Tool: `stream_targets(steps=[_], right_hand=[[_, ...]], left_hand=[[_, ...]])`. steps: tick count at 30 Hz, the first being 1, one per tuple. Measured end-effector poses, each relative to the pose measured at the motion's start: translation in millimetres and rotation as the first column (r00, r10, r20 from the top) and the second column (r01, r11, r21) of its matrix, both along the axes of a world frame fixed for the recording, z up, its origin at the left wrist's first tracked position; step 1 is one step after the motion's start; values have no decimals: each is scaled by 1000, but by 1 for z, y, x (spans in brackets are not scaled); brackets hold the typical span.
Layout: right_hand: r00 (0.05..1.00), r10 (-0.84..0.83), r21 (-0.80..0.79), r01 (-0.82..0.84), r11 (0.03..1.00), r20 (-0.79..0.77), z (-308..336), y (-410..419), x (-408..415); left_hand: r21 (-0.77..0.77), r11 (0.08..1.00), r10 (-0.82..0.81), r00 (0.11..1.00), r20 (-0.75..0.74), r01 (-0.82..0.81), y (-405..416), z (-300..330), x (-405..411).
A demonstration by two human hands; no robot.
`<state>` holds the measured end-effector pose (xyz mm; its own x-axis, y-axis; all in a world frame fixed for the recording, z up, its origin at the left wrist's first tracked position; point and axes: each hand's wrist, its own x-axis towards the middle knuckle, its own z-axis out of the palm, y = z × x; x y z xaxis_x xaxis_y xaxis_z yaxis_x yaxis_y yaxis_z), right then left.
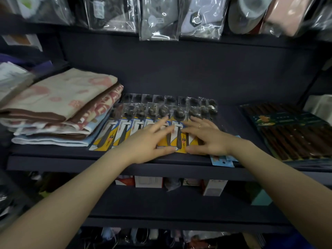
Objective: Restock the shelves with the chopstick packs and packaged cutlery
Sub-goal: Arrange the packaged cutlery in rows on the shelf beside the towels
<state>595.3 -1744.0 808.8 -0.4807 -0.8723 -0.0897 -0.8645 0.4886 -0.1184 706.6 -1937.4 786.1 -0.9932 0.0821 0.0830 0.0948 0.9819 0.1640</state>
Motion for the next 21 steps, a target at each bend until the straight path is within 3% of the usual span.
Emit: stream_targets(steps=[2,5,11,18,21], right_hand=[[998,23,-74,-28,997,-65,-1,-9,13],[980,159,-81,-169,982,-117,-5,-35,34],[971,225,28,-224,974,-78,-8,-86,42],[977,176,60,-170,984,-123,-7,-91,41],[981,139,-2,-140,990,-134,-15,-90,44]], left_hand=[[80,996,54,995,-81,-48,-12,1,11],[60,987,153,980,-131,-146,-36,-1,30],[172,959,233,972,-22,-225,-73,-11,55],[-34,985,172,983,58,-170,-83,-2,52],[-104,985,146,987,73,-138,-85,-1,51]])
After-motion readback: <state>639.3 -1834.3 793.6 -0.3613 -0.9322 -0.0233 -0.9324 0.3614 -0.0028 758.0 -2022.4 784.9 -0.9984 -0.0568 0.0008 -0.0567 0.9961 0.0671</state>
